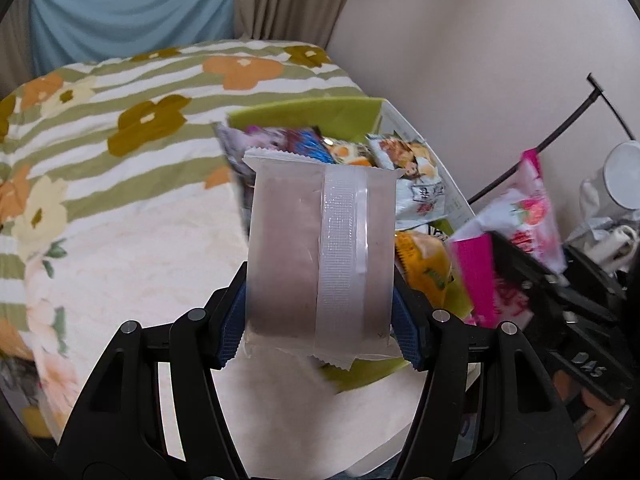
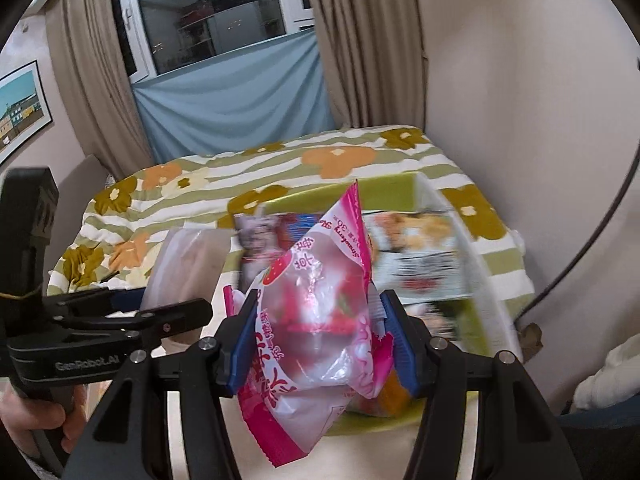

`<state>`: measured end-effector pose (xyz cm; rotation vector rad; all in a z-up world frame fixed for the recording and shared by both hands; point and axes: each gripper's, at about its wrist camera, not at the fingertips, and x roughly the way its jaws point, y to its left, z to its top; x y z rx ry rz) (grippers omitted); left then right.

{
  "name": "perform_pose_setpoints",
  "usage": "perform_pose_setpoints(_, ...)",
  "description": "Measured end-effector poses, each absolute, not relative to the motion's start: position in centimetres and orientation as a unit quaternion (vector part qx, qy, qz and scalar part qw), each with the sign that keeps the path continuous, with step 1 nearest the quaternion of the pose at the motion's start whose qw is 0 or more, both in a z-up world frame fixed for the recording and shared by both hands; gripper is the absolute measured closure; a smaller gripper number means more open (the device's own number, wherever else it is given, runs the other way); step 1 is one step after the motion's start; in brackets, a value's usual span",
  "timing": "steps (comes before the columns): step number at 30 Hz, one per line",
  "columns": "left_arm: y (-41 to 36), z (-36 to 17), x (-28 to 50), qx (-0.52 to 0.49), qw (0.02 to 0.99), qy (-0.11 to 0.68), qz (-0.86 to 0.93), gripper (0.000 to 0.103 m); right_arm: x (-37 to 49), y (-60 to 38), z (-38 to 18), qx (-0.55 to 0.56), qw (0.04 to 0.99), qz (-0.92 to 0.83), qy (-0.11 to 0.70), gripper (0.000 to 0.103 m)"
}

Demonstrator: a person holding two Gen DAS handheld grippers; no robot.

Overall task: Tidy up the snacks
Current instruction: 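Carry the cake and pink bag into the box and open both tools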

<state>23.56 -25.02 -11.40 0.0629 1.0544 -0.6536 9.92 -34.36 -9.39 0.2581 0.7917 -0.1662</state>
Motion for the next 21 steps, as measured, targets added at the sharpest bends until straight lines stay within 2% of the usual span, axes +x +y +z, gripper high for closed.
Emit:
perform_pose_setpoints(5,-29.1,-13.7,22.1,0.035,0.822,0.504,-0.263,0.039,8.5,-38.4,-9.6,0.120,0.910,-0.069,0.390,0.049)
perform_pose_setpoints(7,-29.2,-14.1,21.9,0.035,0.827,0.505,-0.244,0.009,8.1,-39.6,-9.7,0.120,0.909,-0.061,0.393,0.049)
perform_pose_setpoints(9,-28.5,-14.0,21.3,0.026,0.836,0.499,-0.228,0.001,7.8,-40.4,-9.6,0.119,0.909,-0.054,0.395,0.049)
perform_pose_setpoints(21,-24.1,-13.7,19.7,0.013,0.848,0.505,-0.159,0.001,9.8,-40.1,-10.2,0.123,0.906,0.035,0.404,0.049)
